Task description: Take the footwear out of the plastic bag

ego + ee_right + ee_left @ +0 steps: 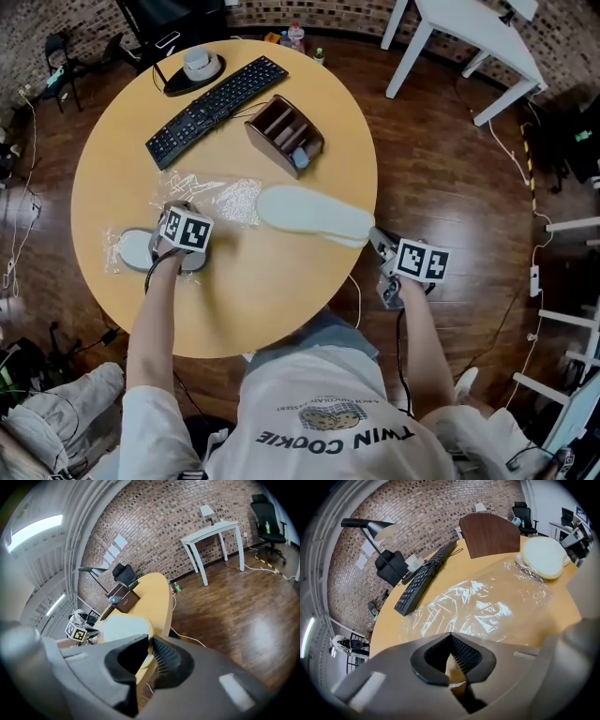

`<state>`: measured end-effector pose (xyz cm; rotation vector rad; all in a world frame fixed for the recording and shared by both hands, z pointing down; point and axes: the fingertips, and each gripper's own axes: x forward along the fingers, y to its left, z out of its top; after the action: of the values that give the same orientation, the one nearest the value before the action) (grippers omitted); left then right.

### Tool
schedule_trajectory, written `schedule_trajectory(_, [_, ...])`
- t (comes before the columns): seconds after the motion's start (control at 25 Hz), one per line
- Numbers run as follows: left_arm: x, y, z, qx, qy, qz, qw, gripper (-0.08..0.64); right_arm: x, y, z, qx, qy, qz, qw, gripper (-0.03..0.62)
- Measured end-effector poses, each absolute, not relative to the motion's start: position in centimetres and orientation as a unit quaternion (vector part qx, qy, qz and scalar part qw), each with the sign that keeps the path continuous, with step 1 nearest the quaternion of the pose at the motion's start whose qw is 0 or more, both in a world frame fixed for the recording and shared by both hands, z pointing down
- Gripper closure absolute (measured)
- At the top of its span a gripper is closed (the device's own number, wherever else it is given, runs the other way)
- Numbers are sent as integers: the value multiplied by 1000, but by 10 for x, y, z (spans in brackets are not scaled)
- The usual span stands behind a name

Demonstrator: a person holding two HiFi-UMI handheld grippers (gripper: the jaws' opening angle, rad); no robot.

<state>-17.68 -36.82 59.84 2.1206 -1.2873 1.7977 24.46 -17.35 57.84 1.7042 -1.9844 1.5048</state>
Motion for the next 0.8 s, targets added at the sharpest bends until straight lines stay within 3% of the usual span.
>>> schedule_trajectory(0.28, [-163,-367,567,715,-447,537,13,555,245,-174,572,586,-663,458,87,547])
schedule_trajectory(0.48, [-136,-349,532,753,-450,479,7,555,242,-168,567,596,-666,435,113,483])
schedule_trajectory(0.8, [-109,-293,498,804,-442,396,16,555,225,-145,535,614,-675,396,103,482])
